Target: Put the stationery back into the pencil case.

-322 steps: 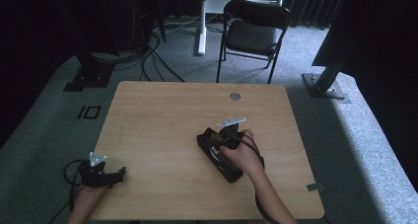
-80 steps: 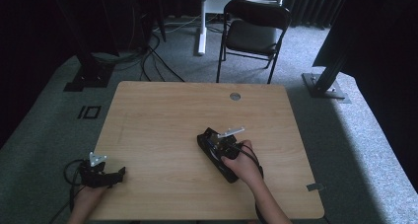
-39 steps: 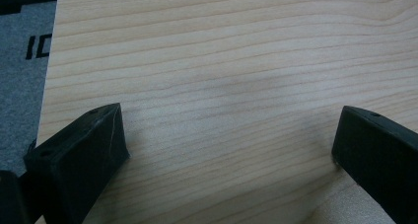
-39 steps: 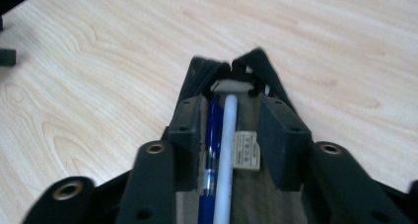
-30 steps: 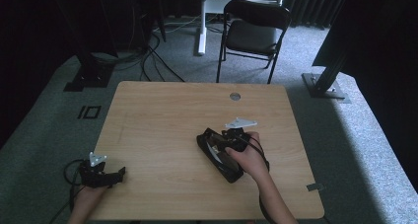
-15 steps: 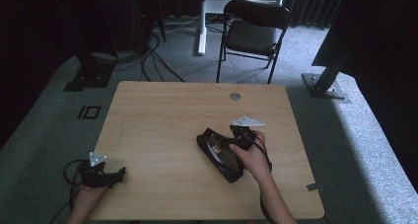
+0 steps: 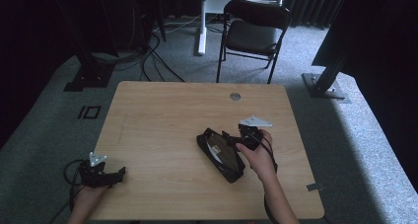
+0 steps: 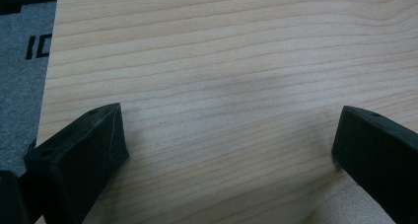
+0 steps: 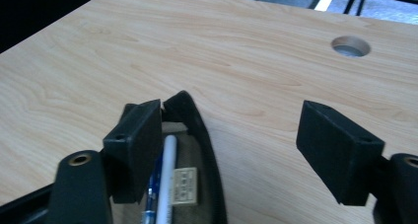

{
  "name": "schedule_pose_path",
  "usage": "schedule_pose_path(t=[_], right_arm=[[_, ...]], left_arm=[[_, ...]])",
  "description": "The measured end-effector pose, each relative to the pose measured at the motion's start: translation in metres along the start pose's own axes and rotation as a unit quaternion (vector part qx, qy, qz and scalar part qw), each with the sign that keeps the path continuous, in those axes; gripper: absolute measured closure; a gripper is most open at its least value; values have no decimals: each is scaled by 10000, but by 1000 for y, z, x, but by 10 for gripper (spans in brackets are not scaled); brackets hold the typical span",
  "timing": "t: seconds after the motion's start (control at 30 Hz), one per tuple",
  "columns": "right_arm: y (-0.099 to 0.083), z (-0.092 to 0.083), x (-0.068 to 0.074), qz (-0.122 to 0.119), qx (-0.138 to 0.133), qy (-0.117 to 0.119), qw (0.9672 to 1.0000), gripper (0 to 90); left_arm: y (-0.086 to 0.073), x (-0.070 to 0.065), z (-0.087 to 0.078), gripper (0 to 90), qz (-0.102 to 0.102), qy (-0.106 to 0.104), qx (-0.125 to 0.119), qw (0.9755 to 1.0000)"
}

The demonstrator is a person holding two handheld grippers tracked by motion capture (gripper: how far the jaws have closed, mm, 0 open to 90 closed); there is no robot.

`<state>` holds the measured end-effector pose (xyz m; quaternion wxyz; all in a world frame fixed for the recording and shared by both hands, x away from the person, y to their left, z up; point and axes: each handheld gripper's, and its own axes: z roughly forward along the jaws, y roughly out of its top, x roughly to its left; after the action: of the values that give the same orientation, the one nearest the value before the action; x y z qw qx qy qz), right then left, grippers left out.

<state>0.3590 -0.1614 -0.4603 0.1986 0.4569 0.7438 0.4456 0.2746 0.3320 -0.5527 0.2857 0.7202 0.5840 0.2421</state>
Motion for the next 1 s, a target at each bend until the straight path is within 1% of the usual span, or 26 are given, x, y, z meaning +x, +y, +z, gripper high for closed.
schedule_pose_path(t=[0.17,0.27,0.6,0.73,0.83,1.0], right_arm=[[-3,-1,-4,41,-4,-71,10000,238],[-7,-2,-9,107,19,-150,9998,231],[-15,-5,-19,155,46,-252,9996,207],[-18,-6,-23,216,54,-283,9994,207],[-24,-9,-29,270,100,-328,9990,201],[-31,-11,-36,285,172,-426,9985,201]], left_arm=[[0,0,0,4,0,0,-2,10000],[0,0,0,4,-1,-1,-2,10000],[0,0,0,4,0,0,-1,10000],[0,0,0,4,0,0,0,10000],[0,0,0,4,0,-1,-2,10000],[0,0,0,4,-1,0,1,10000]])
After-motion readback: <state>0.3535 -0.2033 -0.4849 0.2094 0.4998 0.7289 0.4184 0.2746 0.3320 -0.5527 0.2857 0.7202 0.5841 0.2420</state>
